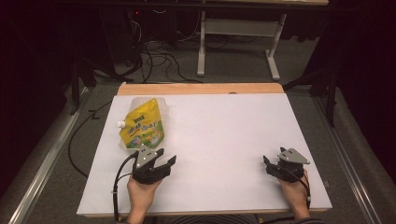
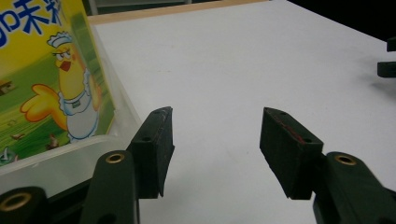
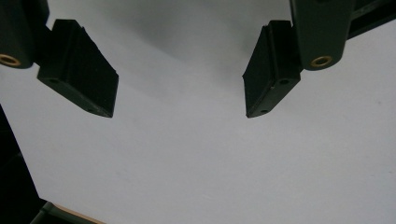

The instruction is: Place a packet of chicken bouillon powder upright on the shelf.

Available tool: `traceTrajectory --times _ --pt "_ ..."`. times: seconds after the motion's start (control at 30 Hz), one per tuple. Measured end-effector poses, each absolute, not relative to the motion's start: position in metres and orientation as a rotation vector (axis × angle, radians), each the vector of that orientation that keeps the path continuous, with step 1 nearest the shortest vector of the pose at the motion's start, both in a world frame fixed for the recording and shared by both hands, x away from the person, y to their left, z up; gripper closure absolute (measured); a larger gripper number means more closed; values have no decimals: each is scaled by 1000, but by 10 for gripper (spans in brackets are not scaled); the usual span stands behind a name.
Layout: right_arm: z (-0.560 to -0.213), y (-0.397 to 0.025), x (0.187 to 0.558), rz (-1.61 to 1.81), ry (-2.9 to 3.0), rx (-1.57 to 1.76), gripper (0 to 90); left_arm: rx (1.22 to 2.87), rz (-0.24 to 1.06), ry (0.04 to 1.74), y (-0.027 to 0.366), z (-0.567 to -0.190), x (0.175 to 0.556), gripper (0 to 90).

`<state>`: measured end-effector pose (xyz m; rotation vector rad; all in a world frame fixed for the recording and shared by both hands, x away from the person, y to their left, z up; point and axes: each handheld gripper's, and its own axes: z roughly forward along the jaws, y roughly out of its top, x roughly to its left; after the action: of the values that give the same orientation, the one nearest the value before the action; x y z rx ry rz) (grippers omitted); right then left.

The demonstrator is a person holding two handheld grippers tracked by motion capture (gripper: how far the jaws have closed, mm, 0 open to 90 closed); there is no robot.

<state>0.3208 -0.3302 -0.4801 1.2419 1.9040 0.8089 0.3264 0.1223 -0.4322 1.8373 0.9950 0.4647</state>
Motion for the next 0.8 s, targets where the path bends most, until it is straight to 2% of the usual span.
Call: traceTrajectory --times 0.8 --pt "-480 -330 321 808 1903 1240 273 1890 449 954 87 -451 343 447"
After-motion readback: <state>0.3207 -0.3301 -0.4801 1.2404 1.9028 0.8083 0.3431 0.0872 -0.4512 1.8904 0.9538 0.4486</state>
